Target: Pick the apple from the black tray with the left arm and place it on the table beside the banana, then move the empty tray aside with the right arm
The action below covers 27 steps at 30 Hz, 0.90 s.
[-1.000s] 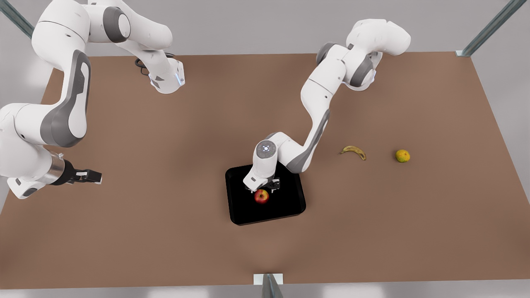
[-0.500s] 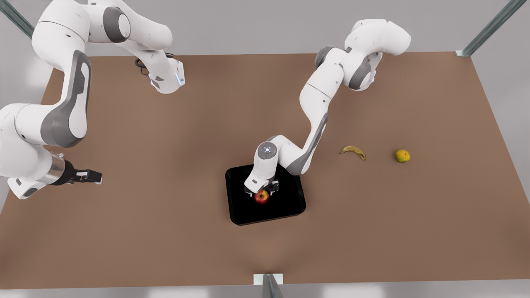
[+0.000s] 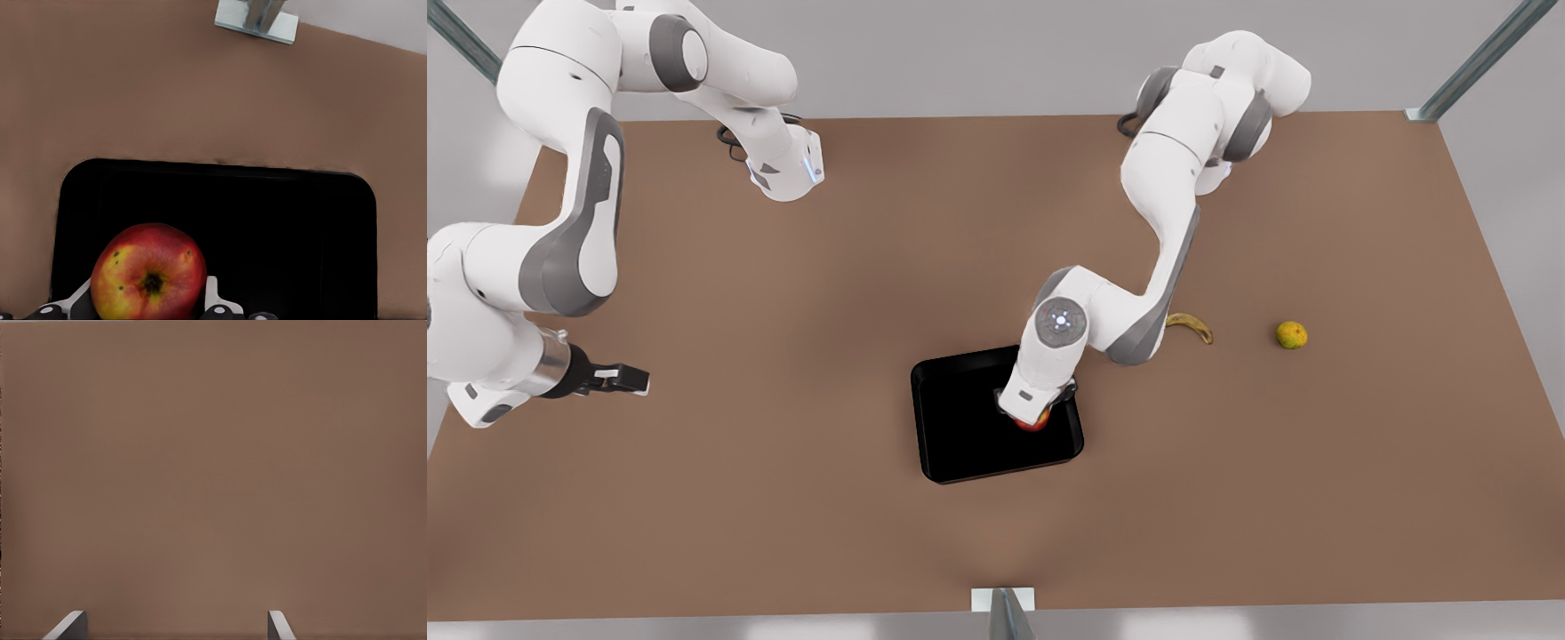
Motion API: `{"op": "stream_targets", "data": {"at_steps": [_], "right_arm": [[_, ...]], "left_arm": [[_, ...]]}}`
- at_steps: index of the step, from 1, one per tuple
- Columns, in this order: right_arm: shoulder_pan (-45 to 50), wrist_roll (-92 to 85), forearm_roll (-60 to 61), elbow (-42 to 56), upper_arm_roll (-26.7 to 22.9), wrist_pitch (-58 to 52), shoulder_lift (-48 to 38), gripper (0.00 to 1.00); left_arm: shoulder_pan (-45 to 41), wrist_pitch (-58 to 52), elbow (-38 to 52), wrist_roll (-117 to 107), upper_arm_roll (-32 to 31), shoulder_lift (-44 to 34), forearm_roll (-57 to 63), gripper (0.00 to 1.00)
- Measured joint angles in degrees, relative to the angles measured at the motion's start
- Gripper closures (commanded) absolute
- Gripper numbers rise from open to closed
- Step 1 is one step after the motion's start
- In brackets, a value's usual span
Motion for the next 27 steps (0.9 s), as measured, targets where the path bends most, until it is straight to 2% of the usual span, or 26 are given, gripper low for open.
{"op": "stream_targets", "data": {"at_steps": [3, 4, 6, 8, 10, 12, 15, 17, 18, 19, 21, 23, 25, 26, 27], "right_arm": [[0.48, -0.08, -0.08, -0.22, 1.93, -4.28, -5.07, 0.0], [1.15, -0.11, -0.09, -0.33, 3.02, -6.24, -6.25, 0.0], [3.62, 0.26, 1.23, 0.02, 6.79, -9.68, -7.37, 0.0], [5.11, 2.03, 3.77, 0.76, 14.14, -12.05, -7.25, 0.0], [9.07, 4.71, 5.29, 0.65, 17.07, -11.46, -3.53, 0.0], [12.47, 8.0, 5.71, -2.8, 17.79, -7.32, 1.85, 0.0], [14.05, 11.97, 4.25, -18.14, 20.0, 4.34, 2.98, 0.0], [14.63, 15.86, 2.62, -21.44, 22.11, 11.45, 4.4, 0.0], [14.65, 17.91, 2.06, -21.9, 22.48, 14.24, 4.8, 0.0], [14.57, 19.89, 1.67, -22.09, 22.62, 16.6, 5.01, 0.0], [14.47, 23.54, 1.06, -20.93, 22.67, 20.3, 5.88, 0.0], [14.44, 26.79, 0.55, -15.81, 22.75, 22.96, 9.04, 0.0], [14.36, 29.56, -1.44, -11.81, 22.6, 24.88, 12.37, 0.0], [13.76, 30.63, -2.79, -11.04, 22.45, 25.83, 13.46, 0.0], [13.34, 31.49, -3.81, -10.65, 21.96, 26.65, 14.09, 0.0]], "left_arm": [[1.93, -9.36, -2.36, 4.22, 0.43, -4.09, -0.97, 0.27], [2.17, -11.53, -6.05, 5.66, 1.21, -6.87, -1.13, 0.27], [2.44, -12.98, -20.92, 8.91, 3.88, -16.74, -1.33, 0.27], [2.53, -11.57, -34.35, 12.48, 7.12, -24.05, -0.99, 0.25], [2.48, -7.9, -44.78, 16.54, 11.68, -27.37, -0.44, 0.26], [3.82, -2.91, -51.04, 21.15, 15.95, -27.8, -0.12, 0.26], [8.59, 4.61, -52.72, 28.04, 17.39, -22.87, 0.08, 0.26], [12.37, 9.7, -52.19, 32.48, 17.51, -19.02, -0.04, 0.26], [13.34, 11.95, -51.6, 34.55, 17.53, -17.1, -0.11, 0.26], [13.87, 13.89, -51.27, 36.53, 17.52, -16.01, -0.32, 0.01], [14.29, 16.9, -51.11, 40.23, 17.52, -15.17, -0.78, 0.0], [14.32, 19.05, -51.14, 43.51, 17.49, -15.06, -1.04, 0.0], [14.18, 20.16, -51.11, 46.21, 17.54, -18.22, -1.22, 0.0], [14.14, 19.59, -49.58, 46.92, 17.48, -21.88, -1.55, 0.0], [14.38, 16.68, -42.78, 47.18, 17.64, -23.83, -3.31, 0.0]]}}
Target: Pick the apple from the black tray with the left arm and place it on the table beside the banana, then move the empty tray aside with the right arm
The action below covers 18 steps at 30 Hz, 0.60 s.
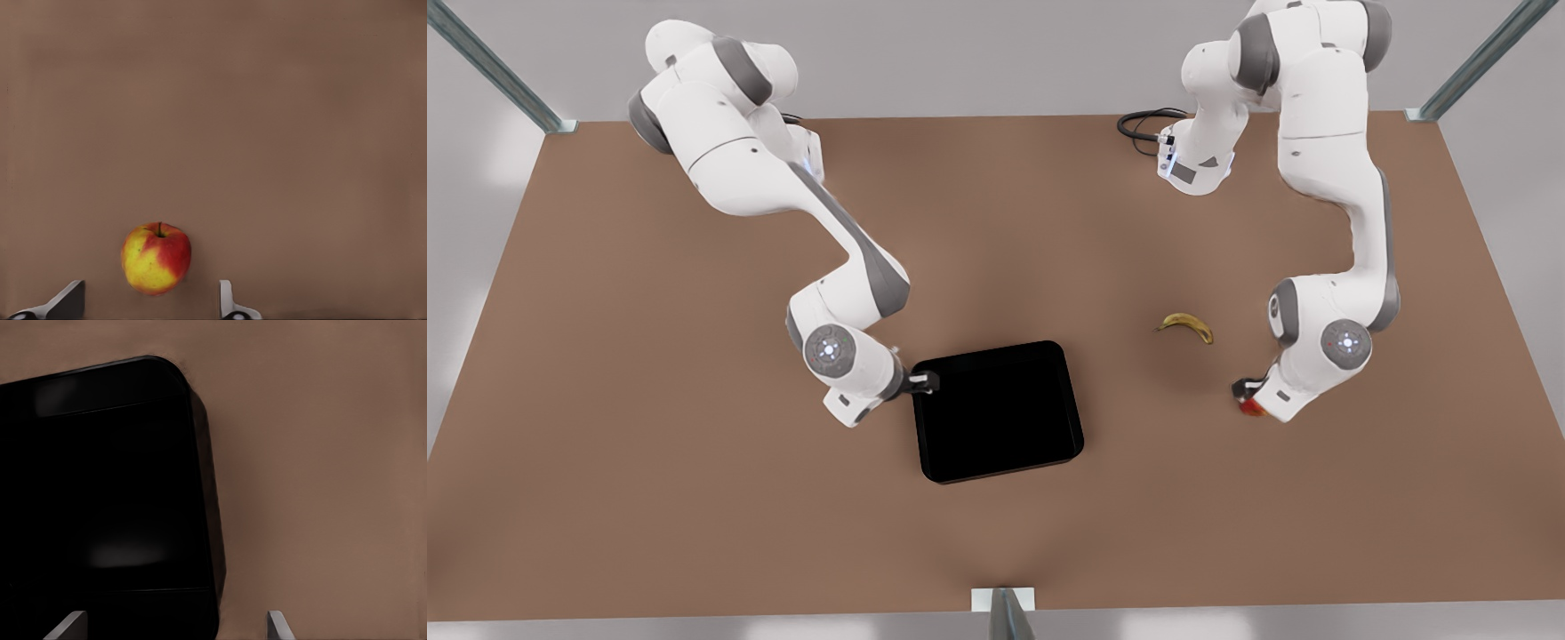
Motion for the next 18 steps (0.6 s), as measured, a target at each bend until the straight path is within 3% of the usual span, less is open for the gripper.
{"op": "stream_targets", "data": {"at_steps": [2, 7, 9, 12, 18], "right_arm": [[-0.48, 1.23, -1.37, 0.31, -1.25, 1.64, 1.46, 0.0], [-0.14, 2.29, -4.95, 0.06, -0.87, 5.61, 5.58, 0.0], [0.2, 2.37, -6.89, -0.06, 1.08, 6.75, 6.39, 0.0], [1.19, 2.44, -10.18, -0.14, 2.93, 7.99, 7.93, 0.0], [0.73, 2.58, -15.93, -0.39, 3.2, 10.62, 11.39, 0.0]], "left_arm": [[0.79, -8.05, 14.82, -0.59, 0.05, -2.0, -2.98, 0.0], [4.48, -20.95, 22.25, -2.42, -0.68, -2.46, -5.61, 0.0], [17.1, -23.61, 25.23, -3.02, -12.55, -1.82, -4.77, 0.0], [22.48, -26.49, 24.27, -2.98, -20.0, -2.68, 0.14, 0.0], [23.4, -26.91, 17.94, -2.12, -21.12, -6.25, 3.84, 0.0]]}}
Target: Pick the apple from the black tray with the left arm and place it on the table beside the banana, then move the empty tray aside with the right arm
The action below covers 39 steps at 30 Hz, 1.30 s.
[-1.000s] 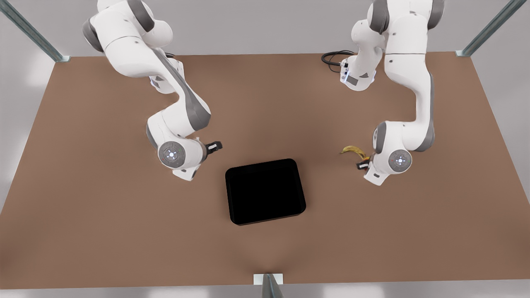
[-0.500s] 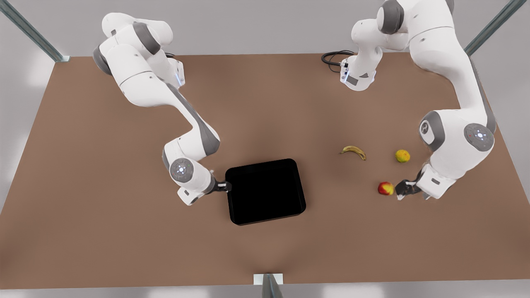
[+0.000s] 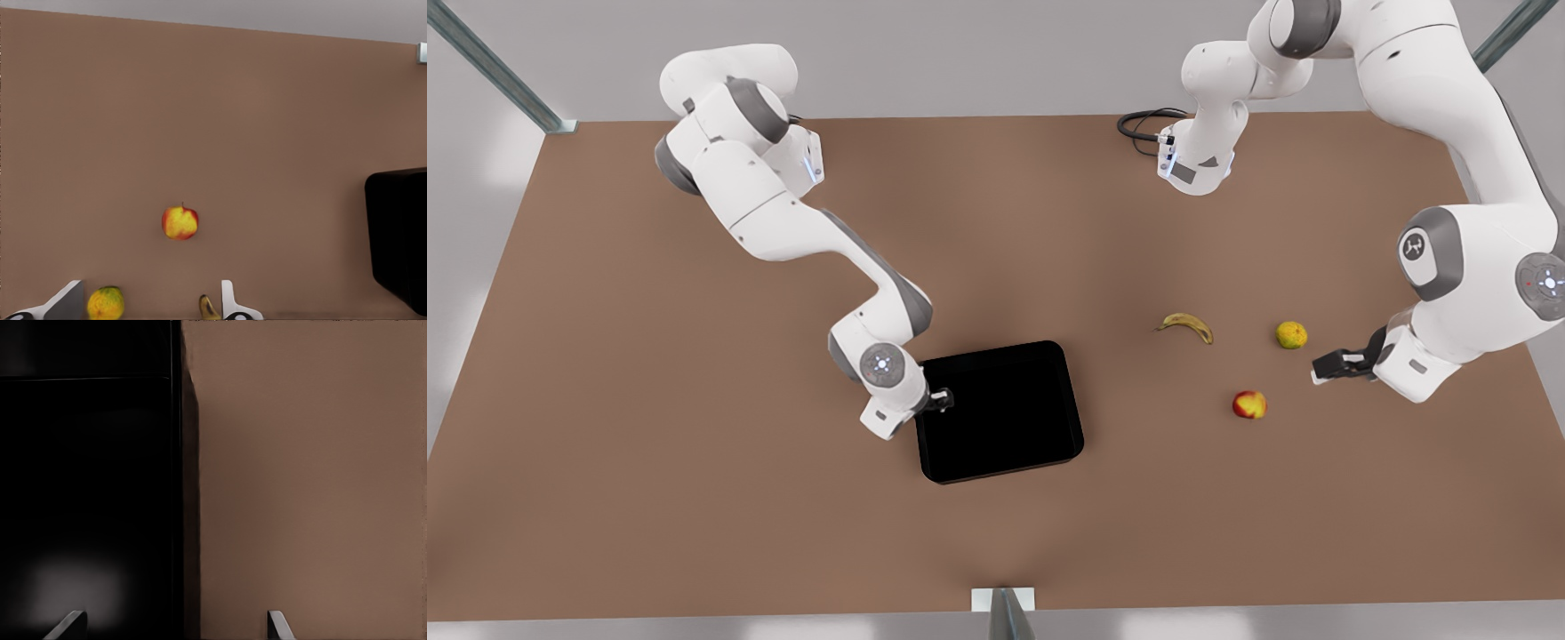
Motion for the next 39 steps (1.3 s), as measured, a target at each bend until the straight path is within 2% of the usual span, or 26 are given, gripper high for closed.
{"op": "stream_targets", "data": {"at_steps": [3, 9, 11, 13, 15, 25, 30, 31, 34, 36, 39], "right_arm": [[-0.12, 0.23, -0.71, 0.28, -0.15, 0.68, 0.46, 0.04], [-0.04, 0.73, -1.14, 1.65, -0.1, 1.81, 1.9, 0.35], [0.03, 0.84, -1.16, 2.18, 0.07, 2.18, 2.03, 0.51], [0.07, 0.91, -1.06, 2.33, 0.21, 2.46, 2.06, 0.75], [0.07, 0.85, -0.83, 2.37, 0.25, 2.73, 2.07, 0.89], [-0.88, 0.17, -0.19, 2.39, 1.54, 2.22, -1.48, 0.95], [-4.67, -2.45, 3.86, 2.37, 0.77, -4.0, -9.19, 0.94], [-5.28, -3.96, 6.5, 2.35, -2.26, -6.41, -11.98, 0.94], [-6.04, -10.65, 14.71, 2.36, -15.56, -14.49, -18.01, 0.94], [-6.15, -16.0, 17.81, 2.39, -22.37, -19.02, -19.27, 0.95], [-6.41, -25.02, 22.0, 2.39, -30.62, -22.96, -16.64, 0.95]], "left_arm": [[0.19, -0.1, -0.05, 0.33, 0.11, -0.01, 0.54, 0.0], [0.39, -0.23, 0.08, 0.86, 0.34, 0.06, 0.88, 0.0], [0.37, -0.21, 0.13, 0.98, 0.29, 0.09, 0.92, 0.0], [0.36, -0.19, 0.13, 1.09, 0.29, 0.1, 0.94, 0.0], [0.37, -0.18, 0.14, 1.19, 0.29, 0.1, 0.95, 0.0], [0.37, -0.15, 0.11, 1.47, 0.23, 0.1, 1.02, 0.0], [0.37, -0.14, 0.14, 1.55, 0.24, 0.1, 1.04, 0.0], [0.37, -0.14, 0.14, 1.56, 0.23, 0.1, 1.04, 0.0], [0.38, -0.14, 0.15, 1.6, 0.22, 0.1, 1.05, 0.0], [0.37, -0.14, 0.14, 1.61, 0.19, 0.12, 1.05, 0.0], [0.29, -0.14, 0.13, 1.64, 0.19, 0.11, 1.05, 0.0]]}}
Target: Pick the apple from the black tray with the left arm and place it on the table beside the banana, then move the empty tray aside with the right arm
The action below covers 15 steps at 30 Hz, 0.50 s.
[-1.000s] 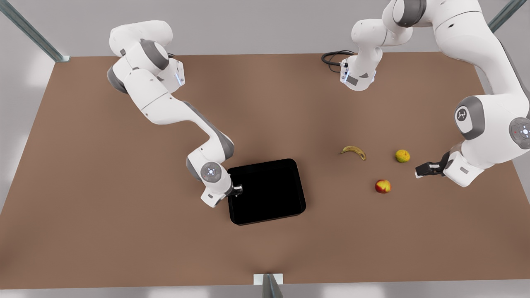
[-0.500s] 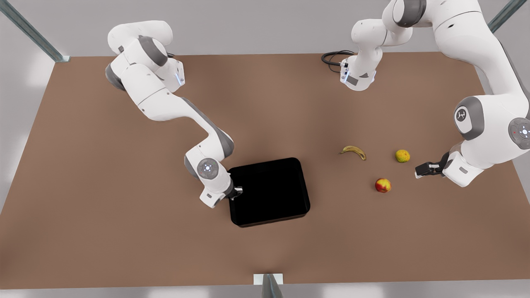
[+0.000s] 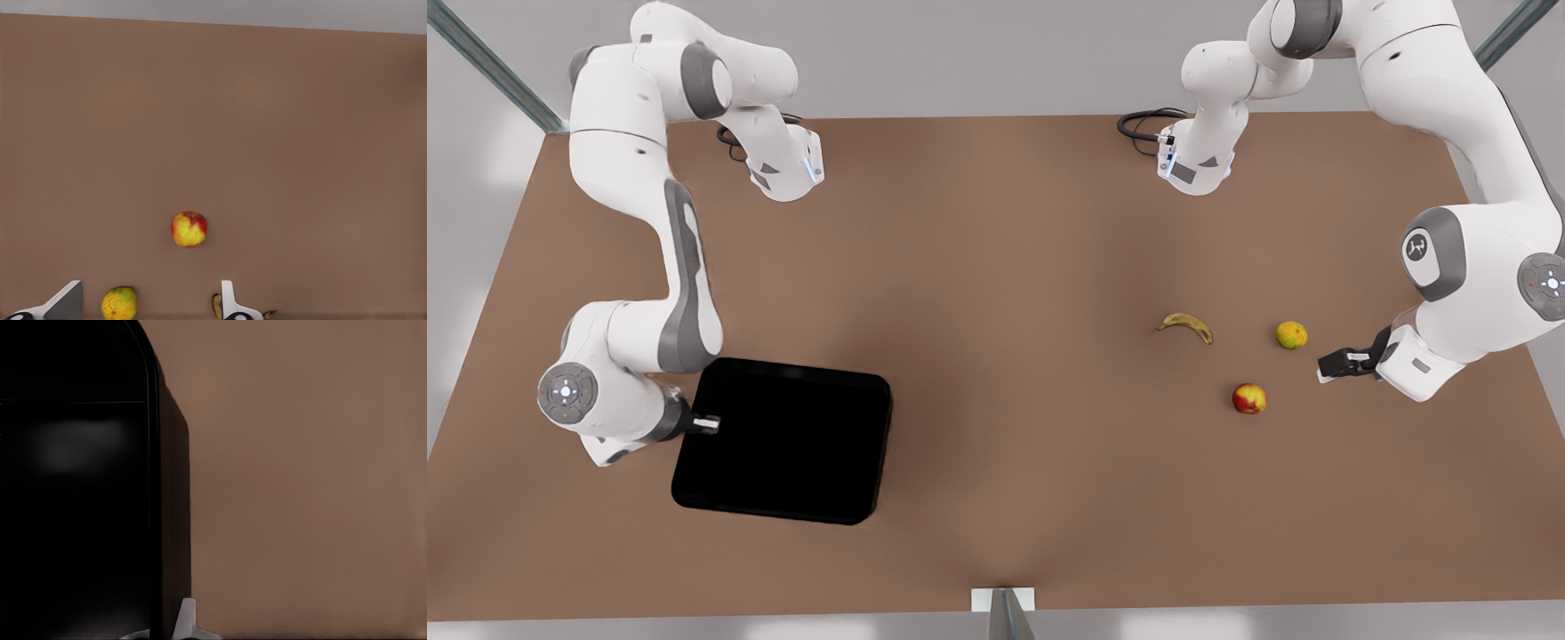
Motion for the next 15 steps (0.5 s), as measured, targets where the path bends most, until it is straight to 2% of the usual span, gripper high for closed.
{"op": "stream_targets", "data": {"at_steps": [4, 11, 12, 13, 15], "right_arm": [[-1.01, -11.92, 3.15, 0.0, -4.71, 0.66, 5.87, 0.94], [-2.11, -29.44, 4.72, 0.07, -5.13, 6.41, 10.75, 0.94], [-2.12, -31.45, 4.78, 0.08, -5.09, 7.13, 10.95, 0.9], [-2.13, -33.33, 4.76, 0.09, -5.05, 7.74, 11.05, 0.73], [-2.06, -36.6, 4.36, 0.53, -4.95, 8.79, 11.13, 0.12]], "left_arm": [[-0.01, 0.03, 0.02, 0.03, 0.0, 0.07, 0.03, 0.0], [-0.01, 0.06, 0.02, 0.06, 0.0, 0.1, 0.08, 0.0], [-0.05, 0.07, 0.03, 0.06, 0.0, 0.14, 0.07, 0.0], [-0.08, 0.09, 0.07, 0.05, -0.04, 0.19, 0.04, 0.0], [-0.2, 0.14, 0.51, 0.03, -0.15, 0.49, 0.02, 0.0]]}}
